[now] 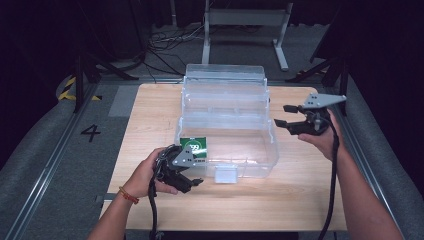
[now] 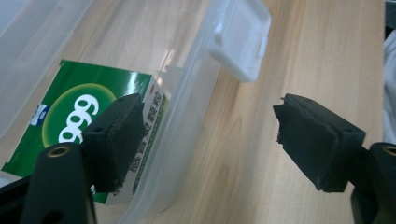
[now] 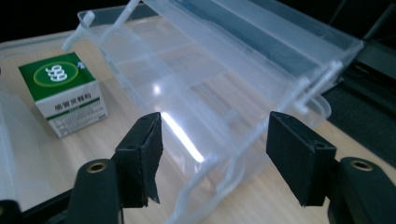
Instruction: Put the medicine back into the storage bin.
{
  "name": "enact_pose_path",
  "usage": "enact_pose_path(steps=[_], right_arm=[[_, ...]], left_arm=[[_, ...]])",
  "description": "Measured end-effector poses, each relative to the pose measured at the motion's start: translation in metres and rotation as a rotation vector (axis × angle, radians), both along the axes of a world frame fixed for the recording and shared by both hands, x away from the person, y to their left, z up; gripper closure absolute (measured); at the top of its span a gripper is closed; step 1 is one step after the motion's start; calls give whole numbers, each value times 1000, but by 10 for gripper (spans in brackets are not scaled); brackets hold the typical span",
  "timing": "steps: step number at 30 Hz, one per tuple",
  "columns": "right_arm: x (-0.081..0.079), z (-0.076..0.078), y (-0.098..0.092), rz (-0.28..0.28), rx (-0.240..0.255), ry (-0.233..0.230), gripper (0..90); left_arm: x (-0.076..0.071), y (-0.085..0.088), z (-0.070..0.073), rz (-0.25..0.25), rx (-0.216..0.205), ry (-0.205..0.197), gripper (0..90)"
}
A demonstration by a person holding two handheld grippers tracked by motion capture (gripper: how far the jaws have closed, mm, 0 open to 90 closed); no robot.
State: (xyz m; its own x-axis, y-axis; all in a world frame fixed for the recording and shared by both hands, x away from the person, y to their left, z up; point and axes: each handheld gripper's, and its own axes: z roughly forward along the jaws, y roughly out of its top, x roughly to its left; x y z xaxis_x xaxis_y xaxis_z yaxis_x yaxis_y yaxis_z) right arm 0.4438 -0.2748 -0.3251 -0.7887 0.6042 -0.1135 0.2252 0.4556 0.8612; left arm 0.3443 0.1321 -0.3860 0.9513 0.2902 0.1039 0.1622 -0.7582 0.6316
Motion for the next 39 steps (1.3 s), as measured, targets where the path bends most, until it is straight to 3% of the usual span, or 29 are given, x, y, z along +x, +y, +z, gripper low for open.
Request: enact_pose_path(steps=[2,5,6,8,9,11,17,18,22,24,27,34,39], right_arm=[[5,5,7,7,-10,-5,382],[29,17,36,42,-45,-4,405],[29,17,36,42,-45,-4,405],[43,19,49,47,-79,8,416],[48,18,52,50,-83,11,422],[65,16,62,57,-78,41,442],[88,6,73,63,-98,87,476],[91,5,73,70,-93,95,489],[100,2,75,74,-128,104,544],[103,2,75,83,-142,97,617],[108,0,74,94,-185,115,659],[116,1,78,143,-214,153,715],[120,6,85,167,-289,177,739]], left_arm=[[2,1,-3,0,5,6,269],[6,4,-10,36,36,2,411],[6,4,-10,36,36,2,468],[11,6,-13,51,50,15,495],[13,7,-14,49,33,30,500],[16,8,-16,68,48,31,527],[20,9,-17,88,42,10,642],[21,9,-17,96,33,22,669],[23,6,-19,81,51,27,677],[25,4,-21,73,40,39,678],[26,3,-23,69,33,50,681],[26,2,-22,56,44,46,689],[26,2,-23,59,42,49,691]])
